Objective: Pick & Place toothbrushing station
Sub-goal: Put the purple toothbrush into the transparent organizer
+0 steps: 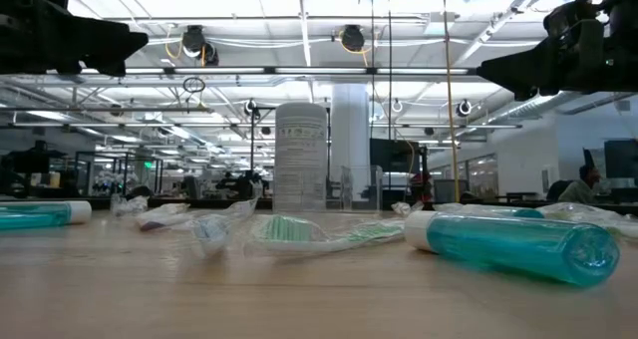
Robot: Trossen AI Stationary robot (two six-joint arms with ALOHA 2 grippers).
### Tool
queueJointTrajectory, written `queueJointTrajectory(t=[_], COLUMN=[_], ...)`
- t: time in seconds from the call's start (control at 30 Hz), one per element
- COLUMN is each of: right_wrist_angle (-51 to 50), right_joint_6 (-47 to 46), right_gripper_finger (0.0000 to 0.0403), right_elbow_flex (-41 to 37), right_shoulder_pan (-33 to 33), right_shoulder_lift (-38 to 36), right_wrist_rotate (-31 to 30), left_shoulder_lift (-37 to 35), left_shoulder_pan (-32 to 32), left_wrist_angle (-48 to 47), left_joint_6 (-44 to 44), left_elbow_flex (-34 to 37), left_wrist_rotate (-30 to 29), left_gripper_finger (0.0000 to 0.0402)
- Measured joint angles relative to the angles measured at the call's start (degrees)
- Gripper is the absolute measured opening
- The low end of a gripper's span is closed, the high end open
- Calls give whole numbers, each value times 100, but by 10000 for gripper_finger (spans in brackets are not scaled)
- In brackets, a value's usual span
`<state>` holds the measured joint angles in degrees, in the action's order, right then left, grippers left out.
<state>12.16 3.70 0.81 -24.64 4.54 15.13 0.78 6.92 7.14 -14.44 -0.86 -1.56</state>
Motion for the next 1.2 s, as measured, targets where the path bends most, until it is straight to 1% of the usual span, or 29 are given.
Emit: queueJointTrajectory(t=[0.13,0.27,0.33,0.43,0.57,0.6,0.73,0.8,0.9,1.1,1.17,1.2], right_wrist_angle=[0,0,0,0,0,0,48,44,44,44,44,40], right_joint_6=[0,6,7,10,45,156,1167,1466,1578,1355,1355,1353], right_gripper_finger=[105,105,105,105,105,105,105,105,105,105,105,105], right_elbow_flex=[1,-1,-1,1,-1,1,0,1,1,1,1,1], right_shoulder_pan=[0,0,0,0,0,0,0,0,0,0,0,0], right_shoulder_lift=[1,0,0,0,1,0,0,3,4,4,4,4], right_wrist_rotate=[0,0,1,-1,-1,-2,-12,-13,-16,-25,-25,-25], left_shoulder_lift=[2,0,2,1,2,3,2,2,2,80,234,356], left_shoulder_pan=[2,2,2,0,-3,-3,-3,-3,-5,-5,-5,-5], left_wrist_angle=[48,323,360,233,46,6,24,32,39,118,-51,-276], left_joint_6=[-90,-113,257,1036,1333,1429,1790,1964,2092,2324,2495,2716], left_elbow_flex=[1,0,0,1,0,2,0,0,0,-96,-249,-394], left_wrist_rotate=[-65,-518,-810,-1161,-1598,-1710,-2299,-2542,-2588,-2709,-2755,-2825], left_gripper_finger=[172,172,172,172,172,172,172,172,172,172,172,172])
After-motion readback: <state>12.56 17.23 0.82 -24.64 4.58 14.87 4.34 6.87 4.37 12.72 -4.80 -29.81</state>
